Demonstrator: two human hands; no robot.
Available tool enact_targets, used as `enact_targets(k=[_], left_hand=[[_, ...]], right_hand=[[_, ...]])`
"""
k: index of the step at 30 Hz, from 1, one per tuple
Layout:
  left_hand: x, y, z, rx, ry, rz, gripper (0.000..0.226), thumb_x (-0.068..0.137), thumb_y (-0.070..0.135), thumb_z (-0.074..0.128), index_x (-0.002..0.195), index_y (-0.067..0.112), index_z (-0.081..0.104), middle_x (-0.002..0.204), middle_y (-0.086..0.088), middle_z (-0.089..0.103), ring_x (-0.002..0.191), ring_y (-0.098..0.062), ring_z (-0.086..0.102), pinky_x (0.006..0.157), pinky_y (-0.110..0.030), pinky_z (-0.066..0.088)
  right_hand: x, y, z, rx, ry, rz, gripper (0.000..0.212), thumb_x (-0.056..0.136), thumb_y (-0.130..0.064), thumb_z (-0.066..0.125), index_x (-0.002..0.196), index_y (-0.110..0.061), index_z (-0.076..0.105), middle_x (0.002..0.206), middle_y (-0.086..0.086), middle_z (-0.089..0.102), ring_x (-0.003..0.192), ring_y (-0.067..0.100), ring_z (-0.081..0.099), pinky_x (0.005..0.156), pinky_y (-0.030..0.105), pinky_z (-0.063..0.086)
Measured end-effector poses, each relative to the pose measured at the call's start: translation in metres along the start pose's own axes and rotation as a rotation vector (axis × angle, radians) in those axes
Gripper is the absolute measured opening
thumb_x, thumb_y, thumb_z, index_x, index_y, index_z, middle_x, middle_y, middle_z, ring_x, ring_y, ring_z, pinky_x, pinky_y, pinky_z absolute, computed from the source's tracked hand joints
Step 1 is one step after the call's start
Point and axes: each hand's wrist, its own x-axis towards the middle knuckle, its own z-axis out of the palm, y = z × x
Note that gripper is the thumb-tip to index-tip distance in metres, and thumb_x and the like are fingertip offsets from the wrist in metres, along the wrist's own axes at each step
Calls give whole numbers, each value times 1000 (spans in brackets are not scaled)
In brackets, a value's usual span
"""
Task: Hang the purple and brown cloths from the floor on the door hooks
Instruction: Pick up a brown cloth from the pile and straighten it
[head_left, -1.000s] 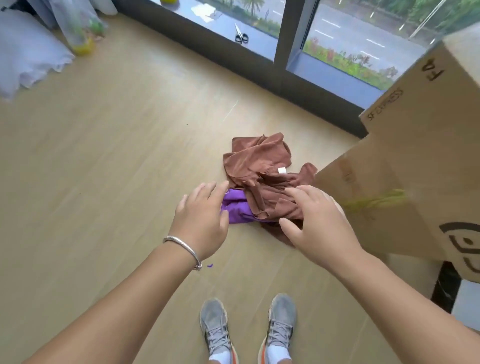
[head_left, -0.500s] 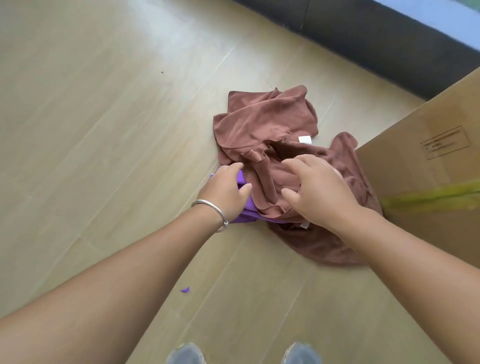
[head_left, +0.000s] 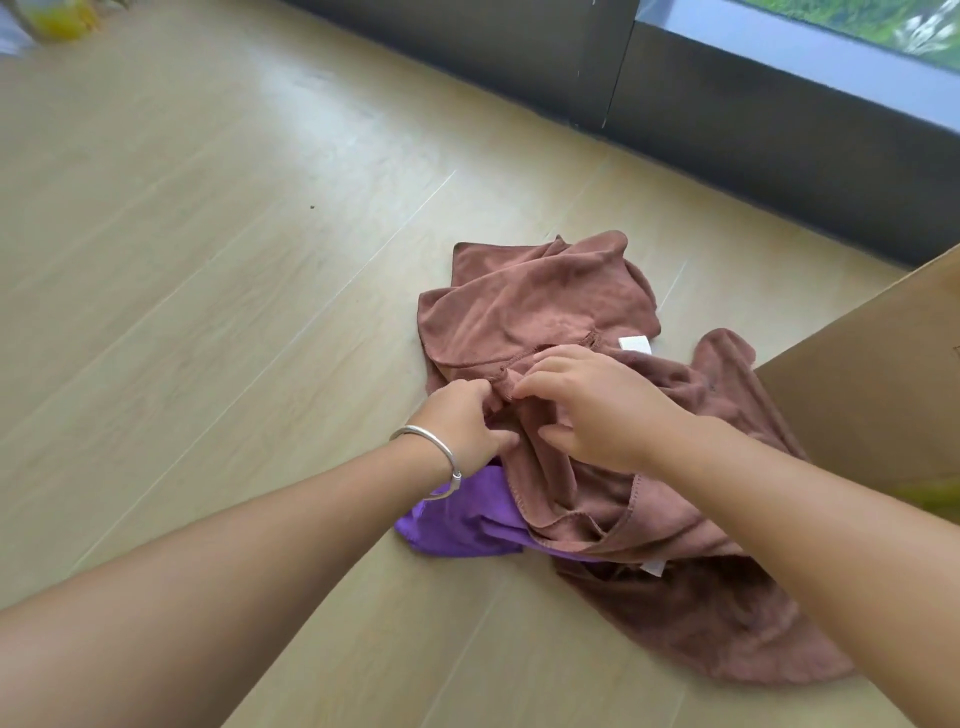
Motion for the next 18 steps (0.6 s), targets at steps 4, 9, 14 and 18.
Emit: enact_targets(k=[4, 9, 14, 18], left_hand=[[-8, -6, 5, -169, 1, -52, 14, 78, 24, 73, 70, 24, 62, 73, 6, 67, 74, -15, 64, 73, -27, 51], [-10, -3, -4, -631, 105, -37, 17, 89, 10, 61, 77, 18, 53, 66, -4, 57, 63, -19, 52, 68, -40, 47], [-8, 18, -8, -971, 66, -98, 14, 86, 8, 67, 93, 18, 63, 86, -5, 71, 77, -14, 67, 72, -30, 57], [-14, 28, 4, -982, -67, -126, 7, 90, 12, 63, 90, 16, 68, 90, -8, 70, 81, -23, 64, 78, -39, 53]], right_hand=[[1, -1, 1, -47, 1, 30, 27, 78, -25, 70, 104, -25, 68, 93, -4, 63, 97, 22, 53, 86, 37, 44], [4, 1, -5, -32, 201, 76, 7, 83, -25, 69, 89, -21, 69, 82, -4, 63, 84, 24, 54, 73, 36, 42], [18, 0, -19, 233, 555, 303, 3, 86, -24, 63, 89, -23, 64, 70, -16, 55, 71, 11, 51, 67, 32, 44], [26, -2, -35, 382, 687, 301, 5, 88, -25, 61, 92, -23, 64, 74, -21, 57, 72, 8, 54, 72, 31, 47]])
